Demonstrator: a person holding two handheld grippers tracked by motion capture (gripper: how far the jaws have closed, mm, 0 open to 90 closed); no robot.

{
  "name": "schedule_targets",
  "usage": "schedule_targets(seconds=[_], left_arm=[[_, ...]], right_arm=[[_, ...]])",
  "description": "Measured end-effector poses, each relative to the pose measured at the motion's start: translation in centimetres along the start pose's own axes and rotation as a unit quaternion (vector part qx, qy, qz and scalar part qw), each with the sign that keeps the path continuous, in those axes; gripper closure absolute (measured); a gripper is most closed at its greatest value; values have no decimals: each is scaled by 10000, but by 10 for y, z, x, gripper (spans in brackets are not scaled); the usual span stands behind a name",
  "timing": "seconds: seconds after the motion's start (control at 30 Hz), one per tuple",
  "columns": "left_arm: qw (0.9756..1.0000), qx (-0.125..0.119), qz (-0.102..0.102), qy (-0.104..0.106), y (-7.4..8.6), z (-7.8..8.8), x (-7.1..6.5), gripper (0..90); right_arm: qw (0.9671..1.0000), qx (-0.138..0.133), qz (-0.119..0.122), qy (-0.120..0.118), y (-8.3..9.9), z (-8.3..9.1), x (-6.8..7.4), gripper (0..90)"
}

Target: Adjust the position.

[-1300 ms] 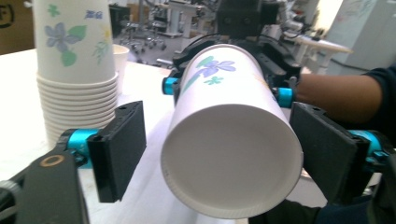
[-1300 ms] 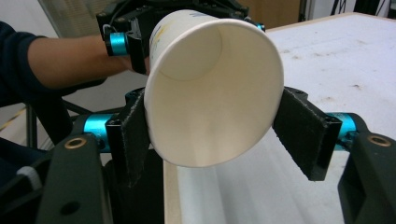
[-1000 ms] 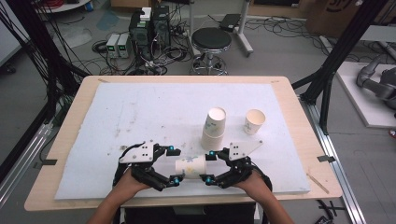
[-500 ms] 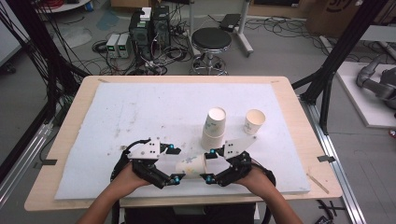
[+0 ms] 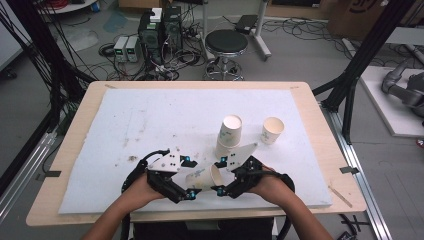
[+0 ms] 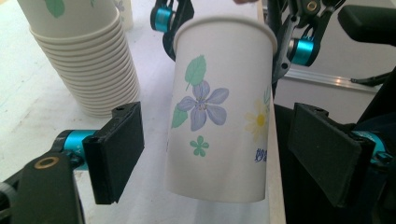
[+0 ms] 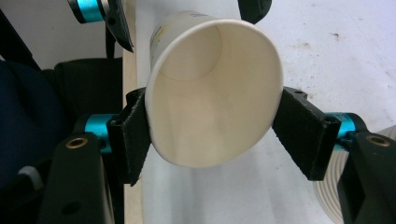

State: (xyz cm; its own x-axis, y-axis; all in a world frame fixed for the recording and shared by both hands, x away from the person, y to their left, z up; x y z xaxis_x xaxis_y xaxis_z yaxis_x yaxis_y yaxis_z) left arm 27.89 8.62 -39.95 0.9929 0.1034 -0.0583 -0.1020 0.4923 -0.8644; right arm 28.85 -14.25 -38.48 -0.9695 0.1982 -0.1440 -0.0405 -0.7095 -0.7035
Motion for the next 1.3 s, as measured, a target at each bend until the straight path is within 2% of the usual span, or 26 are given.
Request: schedule_targets(seconds=[0.17, 0.37, 0.73, 1.03, 1.3], left_arm=[[9999, 99, -25, -2, -1, -3, 1, 187], [9994, 327, -97, 20, -4, -7, 2, 196], [9983, 565, -73, 92, -5, -16, 4, 207], [9965, 808, -101, 162, -7, -22, 3, 235], [9955, 929, -103, 170, -10, -28, 5, 273]], right_arm=[[9997, 177, 158, 20, -6, 2, -1, 315], [9988, 383, 316, 25, -12, 2, 0, 315], [9959, 710, 564, 75, -19, 0, 1, 314], [9936, 917, 649, 96, -22, -2, 2, 314], [9920, 1034, 724, 84, -24, -3, 2, 312]])
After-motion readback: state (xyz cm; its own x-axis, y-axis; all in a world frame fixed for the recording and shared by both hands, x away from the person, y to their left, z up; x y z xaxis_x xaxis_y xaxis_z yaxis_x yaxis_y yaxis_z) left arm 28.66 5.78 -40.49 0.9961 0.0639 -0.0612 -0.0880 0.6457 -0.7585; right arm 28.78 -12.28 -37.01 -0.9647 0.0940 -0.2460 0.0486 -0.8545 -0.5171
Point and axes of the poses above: each handheld gripper's, and its own axes: z roughly backward along the jaws, y roughly out of its underside, x roughly to its left, the point moved 2 cm from there along -z, roughly forward along the jaws, and after that the axes turned 6 degrees about y, right-handed, at the moved point
